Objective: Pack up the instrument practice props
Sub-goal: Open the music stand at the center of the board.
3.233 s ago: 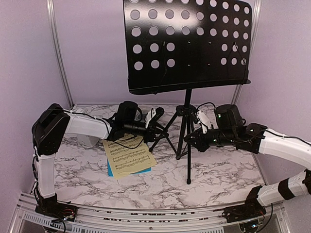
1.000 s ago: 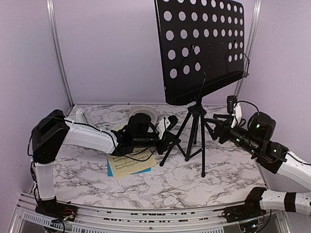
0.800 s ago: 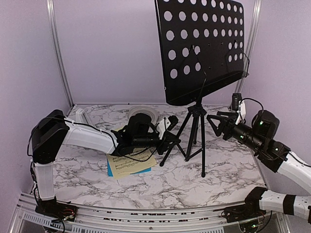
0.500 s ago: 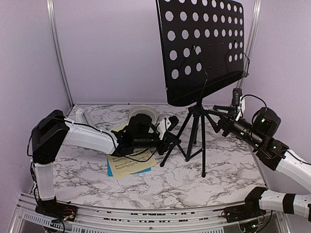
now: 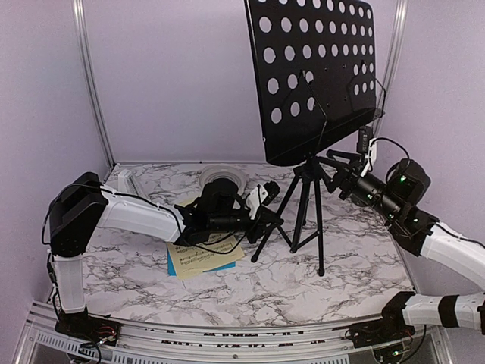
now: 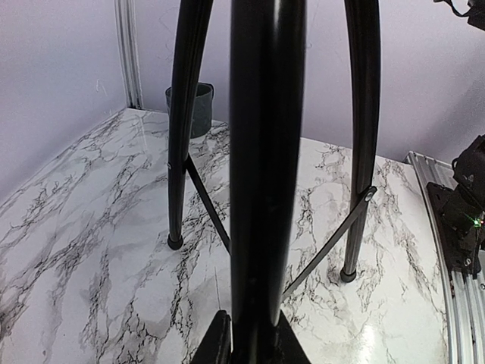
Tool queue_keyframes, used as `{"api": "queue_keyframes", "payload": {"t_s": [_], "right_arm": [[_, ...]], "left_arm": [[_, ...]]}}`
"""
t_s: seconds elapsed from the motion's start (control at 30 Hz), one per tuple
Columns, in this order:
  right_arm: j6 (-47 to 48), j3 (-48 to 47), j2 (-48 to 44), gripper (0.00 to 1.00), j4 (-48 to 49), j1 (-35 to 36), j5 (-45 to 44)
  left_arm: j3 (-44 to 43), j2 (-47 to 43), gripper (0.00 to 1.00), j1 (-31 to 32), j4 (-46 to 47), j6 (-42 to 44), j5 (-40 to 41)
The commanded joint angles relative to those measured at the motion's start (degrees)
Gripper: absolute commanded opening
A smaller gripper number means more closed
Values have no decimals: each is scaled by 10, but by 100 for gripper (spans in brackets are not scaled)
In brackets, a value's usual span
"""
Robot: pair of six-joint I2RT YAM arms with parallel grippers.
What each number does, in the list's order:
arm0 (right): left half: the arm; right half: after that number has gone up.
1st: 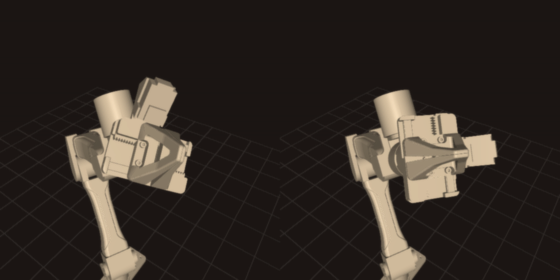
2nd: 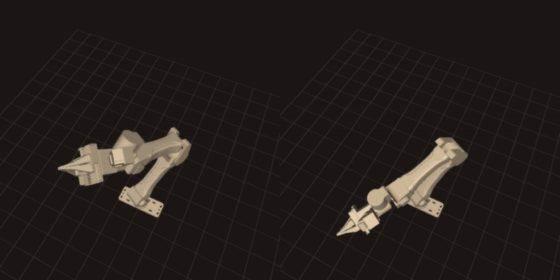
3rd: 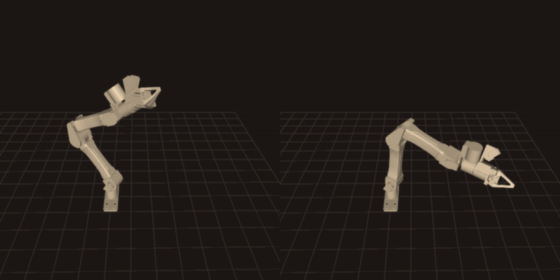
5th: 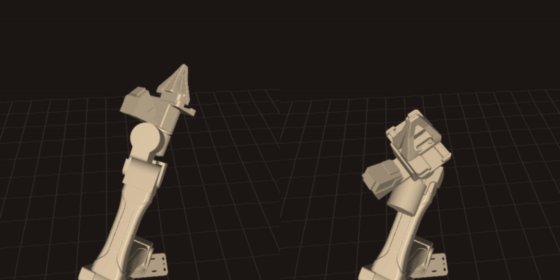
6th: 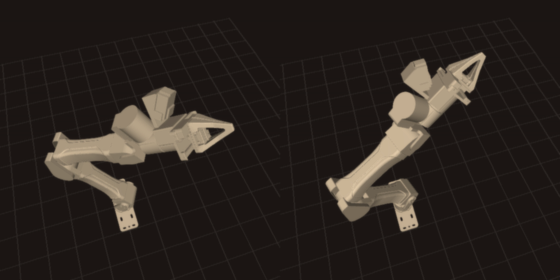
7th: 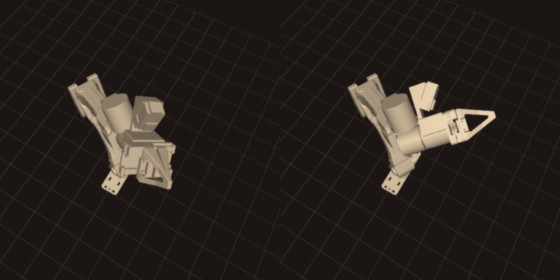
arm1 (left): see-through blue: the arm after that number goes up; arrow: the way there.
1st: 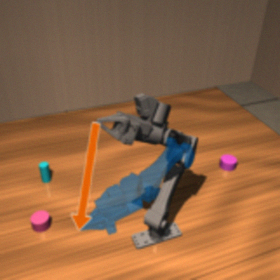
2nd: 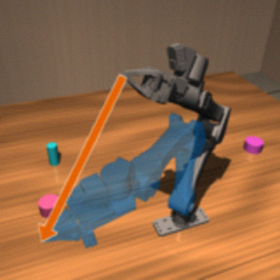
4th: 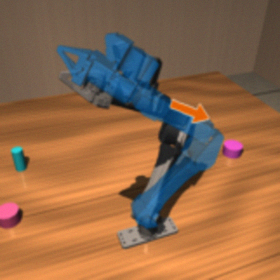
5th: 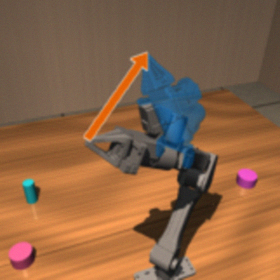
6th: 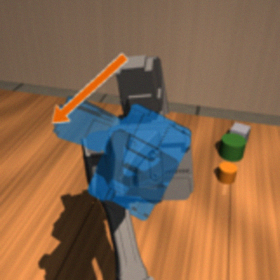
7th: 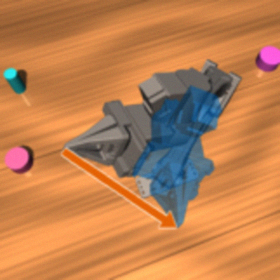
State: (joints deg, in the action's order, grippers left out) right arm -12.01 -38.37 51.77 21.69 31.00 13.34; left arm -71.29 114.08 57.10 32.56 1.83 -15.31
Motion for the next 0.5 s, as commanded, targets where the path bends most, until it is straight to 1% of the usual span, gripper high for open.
{"api": "queue_keyframes", "payload": {"t_s": [0.0,0.1,0.17,0.23,0.33,0.47], "right_arm": [[5,-7,0,67,54,-8,26],[7,9,-28,67,42,-9,25],[8,16,-50,67,2,-9,22],[9,28,-73,69,-30,-9,21],[7,43,-111,71,-81,-8,13],[-2,56,-133,72,-124,-8,20]], "left_arm": [[-4,-30,11,16,-3,-13,-29],[-4,-28,11,16,-5,-12,-25],[0,-27,13,19,0,-12,-18],[3,-26,23,22,3,-13,-10],[4,-29,34,23,4,-15,-9],[2,-36,44,24,1,-14,-7]]}}
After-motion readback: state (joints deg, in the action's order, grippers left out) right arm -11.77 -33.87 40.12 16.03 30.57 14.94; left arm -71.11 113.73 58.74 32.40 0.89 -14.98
